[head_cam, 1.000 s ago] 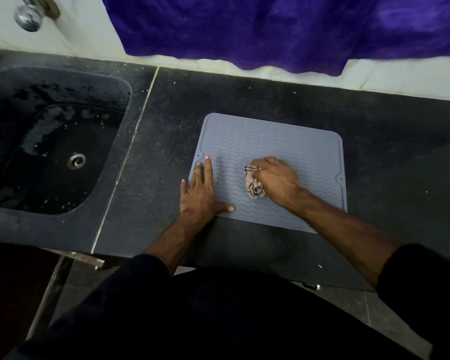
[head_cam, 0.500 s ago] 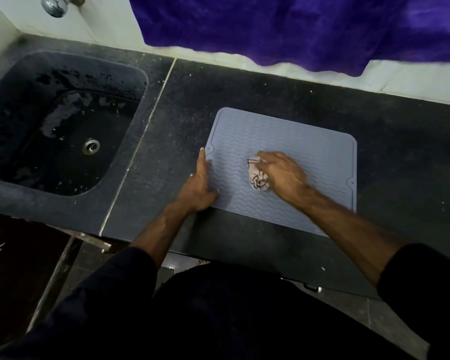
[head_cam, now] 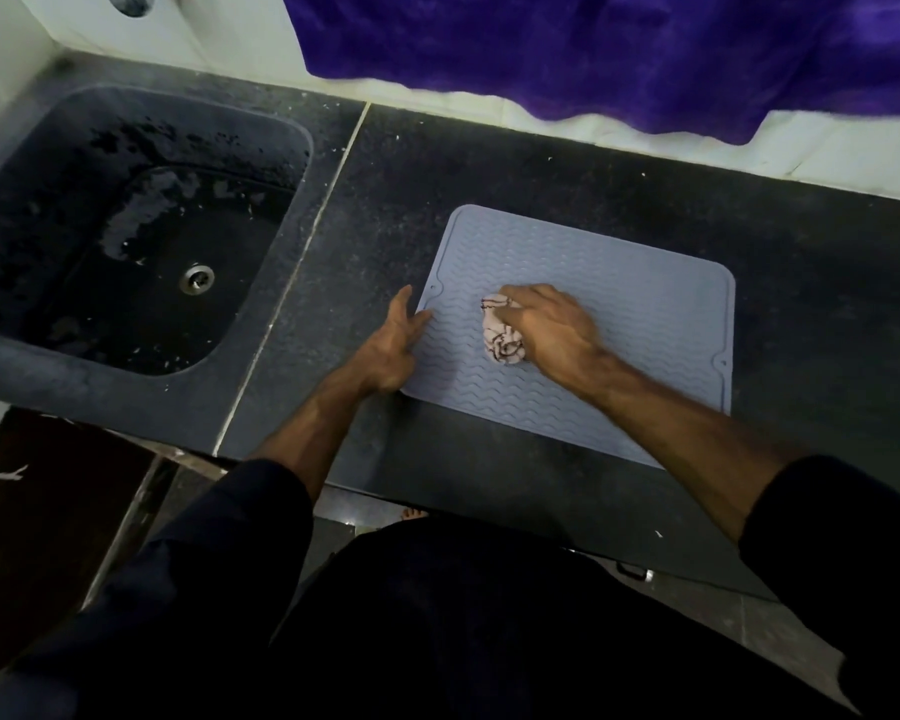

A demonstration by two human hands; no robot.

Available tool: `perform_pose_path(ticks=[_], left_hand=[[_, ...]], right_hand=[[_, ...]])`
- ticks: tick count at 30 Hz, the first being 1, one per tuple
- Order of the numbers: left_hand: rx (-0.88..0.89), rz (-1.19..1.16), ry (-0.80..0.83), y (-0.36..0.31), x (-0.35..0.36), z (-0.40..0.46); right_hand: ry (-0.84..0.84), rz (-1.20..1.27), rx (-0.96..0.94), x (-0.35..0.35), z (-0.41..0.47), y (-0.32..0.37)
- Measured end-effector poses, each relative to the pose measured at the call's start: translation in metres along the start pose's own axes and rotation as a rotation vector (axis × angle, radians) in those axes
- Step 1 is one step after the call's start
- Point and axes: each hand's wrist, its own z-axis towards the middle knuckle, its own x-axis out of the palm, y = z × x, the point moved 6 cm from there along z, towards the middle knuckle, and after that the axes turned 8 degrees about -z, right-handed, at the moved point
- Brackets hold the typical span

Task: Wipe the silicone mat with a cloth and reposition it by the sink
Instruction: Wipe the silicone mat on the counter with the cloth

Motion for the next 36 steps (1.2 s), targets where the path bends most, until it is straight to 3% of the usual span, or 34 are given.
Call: perform_pose_path(ticks=[7, 11, 16, 24, 30, 36], left_hand=[[-0.115, -0.17, 0.047, 0.004, -0.001, 0.004], [-0.088, -0.108, 0.021, 0.001, 0.001, 0.004], [-0.068, -0.003, -0.036, -0.001, -0.003, 0.008], [-0.073, 0.021, -0.046, 0.0, -0.003, 0.009], [-0.09, -0.01, -0.061, 0.0, -0.003, 0.008], [-0.107, 0.013, -0.051, 0.004, -0.005, 0.008]], right_hand=[[0.047, -0.073, -0.04, 0.01, 0.001, 0.012], [0.08, -0.076, -0.03, 0.004, -0.004, -0.002], [-0.002, 0.037, -0.053, -0.003, 0.02, 0.031], [0.097, -0.127, -0.08, 0.002, 0.007, 0.011], [0.025, 0.205, 0.068, 0.002, 0.029, 0.028], [-0.011, -0.027, -0.068, 0.013, 0.017, 0.032]])
